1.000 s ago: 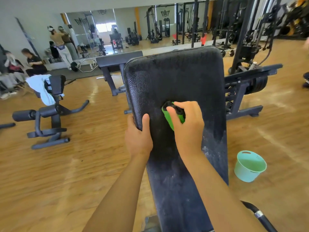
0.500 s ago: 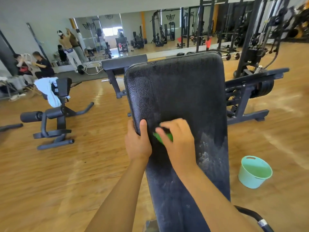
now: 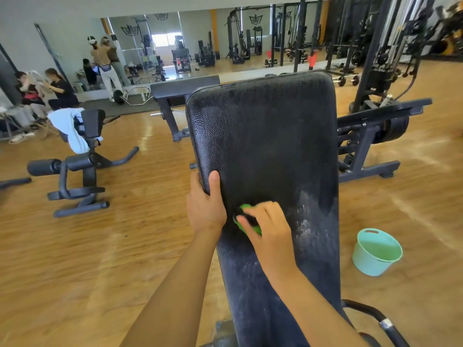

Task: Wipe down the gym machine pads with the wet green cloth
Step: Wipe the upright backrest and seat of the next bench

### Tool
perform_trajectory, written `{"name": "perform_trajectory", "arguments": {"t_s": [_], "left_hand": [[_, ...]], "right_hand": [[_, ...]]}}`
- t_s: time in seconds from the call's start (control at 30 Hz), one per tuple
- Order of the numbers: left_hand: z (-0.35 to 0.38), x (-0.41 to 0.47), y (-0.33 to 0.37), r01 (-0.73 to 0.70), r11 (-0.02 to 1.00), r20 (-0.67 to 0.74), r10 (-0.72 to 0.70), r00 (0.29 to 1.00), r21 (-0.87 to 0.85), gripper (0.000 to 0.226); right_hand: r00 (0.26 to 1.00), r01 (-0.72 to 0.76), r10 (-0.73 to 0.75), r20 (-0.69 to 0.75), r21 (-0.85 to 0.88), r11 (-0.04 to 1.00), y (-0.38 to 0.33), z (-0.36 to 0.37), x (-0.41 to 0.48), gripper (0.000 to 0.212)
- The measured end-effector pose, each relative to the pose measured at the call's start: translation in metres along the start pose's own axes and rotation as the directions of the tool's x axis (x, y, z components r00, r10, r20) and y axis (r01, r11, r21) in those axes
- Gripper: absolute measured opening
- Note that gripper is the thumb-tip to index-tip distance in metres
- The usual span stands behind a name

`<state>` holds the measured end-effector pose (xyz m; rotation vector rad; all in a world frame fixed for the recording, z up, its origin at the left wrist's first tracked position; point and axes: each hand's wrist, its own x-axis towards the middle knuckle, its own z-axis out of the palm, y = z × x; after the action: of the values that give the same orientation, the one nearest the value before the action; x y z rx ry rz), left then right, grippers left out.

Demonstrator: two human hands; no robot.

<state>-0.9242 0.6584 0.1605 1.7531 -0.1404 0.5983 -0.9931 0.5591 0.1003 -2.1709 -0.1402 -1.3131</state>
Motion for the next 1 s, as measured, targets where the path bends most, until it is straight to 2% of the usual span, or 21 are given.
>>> {"name": "perform_trajectory", "arguments": {"t_s": [0.1, 0.2, 0.27, 0.37, 0.47, 0.53, 0.6, 0.7, 0.87, 0.93, 1.0], "left_hand": [[0.001, 0.001, -0.002, -0.008, 1.0, -0.003, 0.008, 1.0, -0.015, 0.065], [0.002, 0.001, -0.003, -0.018, 1.0, -0.014, 0.018, 1.0, -0.022, 0.066], [0.002, 0.002, -0.003, -0.025, 0.999, -0.015, 0.025, 1.0, -0.038, 0.06], [0.002, 0.001, -0.003, -0.033, 0.998, -0.014, 0.032, 0.999, -0.062, 0.052], [0.003, 0.001, -0.004, -0.03, 0.996, -0.019, 0.028, 0.999, -0.079, 0.058], [0.003, 0.002, -0.003, -0.042, 0.995, -0.023, 0.041, 0.999, -0.088, 0.06], [0.004, 0.002, -0.003, -0.056, 0.994, -0.023, 0.054, 0.998, -0.098, 0.057], [0.005, 0.002, -0.004, -0.057, 0.993, -0.032, 0.054, 0.998, -0.104, 0.059], [0.005, 0.002, -0.005, -0.054, 0.992, -0.013, 0.053, 0.999, -0.115, 0.059], [0.005, 0.002, -0.006, -0.062, 0.991, -0.011, 0.061, 0.998, -0.118, 0.061], [0.005, 0.003, -0.006, -0.061, 0.992, -0.011, 0.06, 0.998, -0.114, 0.064]], "right_hand": [[0.996, -0.076, 0.081, 0.043, -0.098, 0.992, 0.011, -0.001, -0.061, 0.023], [0.986, -0.156, 0.162, 0.042, -0.12, 0.98, 0.012, 0.0, -0.078, 0.026], [0.986, -0.165, 0.165, 0.0, -0.073, 0.984, 0.01, -0.001, -0.062, 0.031], [0.972, -0.183, 0.183, -0.144, 0.014, 0.983, 0.007, -0.011, -0.006, 0.03], [0.932, -0.221, 0.226, -0.284, 0.05, 0.974, 0.009, -0.024, 0.056, 0.026], [0.924, -0.224, 0.223, -0.311, 0.033, 0.974, 0.01, -0.026, 0.072, 0.025], [0.94, -0.185, 0.17, -0.294, -0.021, 0.983, 0.012, -0.022, 0.058, 0.024], [0.976, -0.128, 0.11, -0.186, -0.084, 0.988, 0.021, -0.015, -0.003, 0.025], [0.988, -0.149, 0.145, -0.045, -0.112, 0.983, 0.034, -0.016, -0.056, 0.03], [0.988, -0.15, 0.146, -0.045, -0.091, 0.985, 0.032, -0.023, -0.04, 0.032], [0.975, -0.19, 0.184, -0.124, -0.033, 0.981, 0.033, -0.032, -0.007, 0.03]]}}
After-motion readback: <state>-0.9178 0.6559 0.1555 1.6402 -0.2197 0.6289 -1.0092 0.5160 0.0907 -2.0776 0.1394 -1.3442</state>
